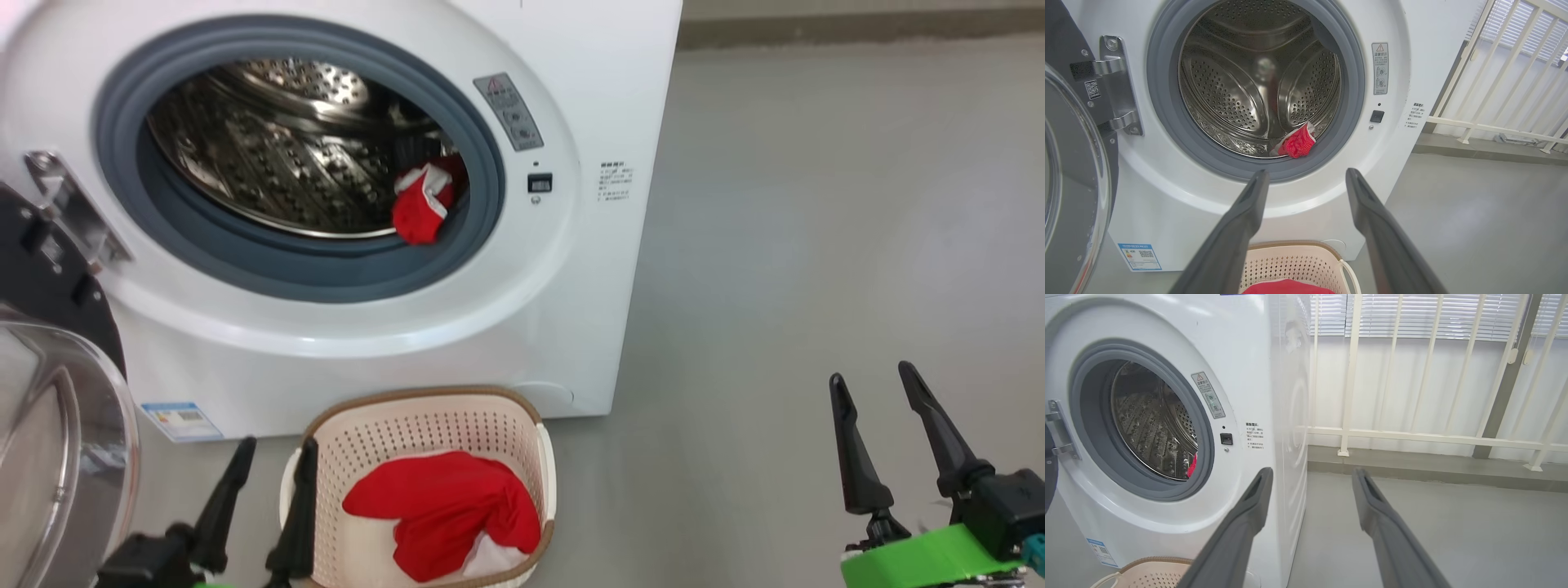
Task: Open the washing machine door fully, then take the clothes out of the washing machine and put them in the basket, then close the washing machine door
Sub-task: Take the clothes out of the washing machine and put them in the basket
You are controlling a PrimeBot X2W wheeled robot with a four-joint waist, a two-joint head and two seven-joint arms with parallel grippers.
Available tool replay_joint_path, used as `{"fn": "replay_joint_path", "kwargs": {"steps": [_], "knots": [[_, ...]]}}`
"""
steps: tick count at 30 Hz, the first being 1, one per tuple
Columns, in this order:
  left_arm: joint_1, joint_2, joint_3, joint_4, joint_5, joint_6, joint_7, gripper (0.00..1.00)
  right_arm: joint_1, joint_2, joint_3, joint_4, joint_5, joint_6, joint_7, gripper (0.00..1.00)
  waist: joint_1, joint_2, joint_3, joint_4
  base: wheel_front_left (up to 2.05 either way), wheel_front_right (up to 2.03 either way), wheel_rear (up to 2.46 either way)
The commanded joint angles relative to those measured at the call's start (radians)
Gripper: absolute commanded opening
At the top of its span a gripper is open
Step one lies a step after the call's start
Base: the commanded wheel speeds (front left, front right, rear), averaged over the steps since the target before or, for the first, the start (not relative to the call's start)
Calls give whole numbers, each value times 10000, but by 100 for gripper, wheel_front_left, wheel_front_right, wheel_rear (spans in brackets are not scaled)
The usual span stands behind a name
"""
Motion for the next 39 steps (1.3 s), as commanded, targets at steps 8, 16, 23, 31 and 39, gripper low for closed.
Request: {"fn": "replay_joint_path", "kwargs": {"steps": [8, 16, 23, 31, 39], "knots": [[835, 279, 799, -1155, 145, 24, -87, 100, 482, -95, 126, -1176, -126, 46, -63, 100, -1, 0, -484, -35, 0, 0, 0], [1188, 213, 1037, -1220, 85, 28, -87, 100, 660, -95, 187, -1180, -24, 46, -63, 100, -1, 0, -580, -89, 0, 0, 0], [1211, 116, 975, -1139, 162, -13, -87, 100, 658, -95, 200, -1126, 5, 46, -63, 100, -1, 0, -610, -92, 0, 0, 0], [1131, 82, 998, -1034, 170, -20, -87, 100, 613, -95, 273, -1087, 14, 46, -63, 100, -1, 0, -530, -75, 0, 0, 0], [594, 69, 954, -747, 104, -20, -77, 100, 375, -95, 586, -1118, -69, 46, -63, 100, -1, 0, -32, -70, 0, 0, 0]]}}
